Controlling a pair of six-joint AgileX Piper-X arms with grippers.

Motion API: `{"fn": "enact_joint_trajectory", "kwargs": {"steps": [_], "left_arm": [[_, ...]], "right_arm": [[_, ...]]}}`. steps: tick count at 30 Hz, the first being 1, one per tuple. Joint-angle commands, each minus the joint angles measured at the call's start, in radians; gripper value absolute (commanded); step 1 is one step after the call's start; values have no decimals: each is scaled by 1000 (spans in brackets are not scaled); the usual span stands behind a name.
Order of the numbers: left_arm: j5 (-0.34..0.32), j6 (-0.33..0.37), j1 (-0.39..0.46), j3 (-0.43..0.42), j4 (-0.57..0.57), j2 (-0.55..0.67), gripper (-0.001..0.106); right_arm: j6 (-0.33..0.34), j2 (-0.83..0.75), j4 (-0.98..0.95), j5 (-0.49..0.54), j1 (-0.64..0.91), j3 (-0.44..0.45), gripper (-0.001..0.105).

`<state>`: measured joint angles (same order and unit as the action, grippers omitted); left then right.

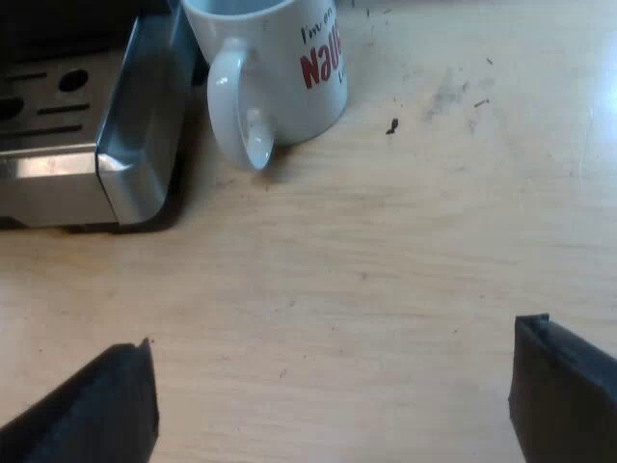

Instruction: Put the handle in the coffee machine

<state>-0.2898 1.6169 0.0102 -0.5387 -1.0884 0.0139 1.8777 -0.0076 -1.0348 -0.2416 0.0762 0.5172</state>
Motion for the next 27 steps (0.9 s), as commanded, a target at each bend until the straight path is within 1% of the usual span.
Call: {"fn": "enact_joint_trajectory", "kwargs": {"steps": [1,4,9,14,27], "left_arm": [[8,5,-4,0,19,138,98],[8,-6,-4,0,19,138,98],[8,-6,-4,10,41,138,98],[6,-13,-27,14,48,138,98],[6,-12,-21,14,48,140,98]], "right_arm": [[3,-43,10,-2,1,6,76],[3,-43,10,-2,1,6,76],[3,-43,10,-2,1,6,76],[3,-43,10,-2,1,6,76],[3,-43,10,-2,1,6,76]]}}
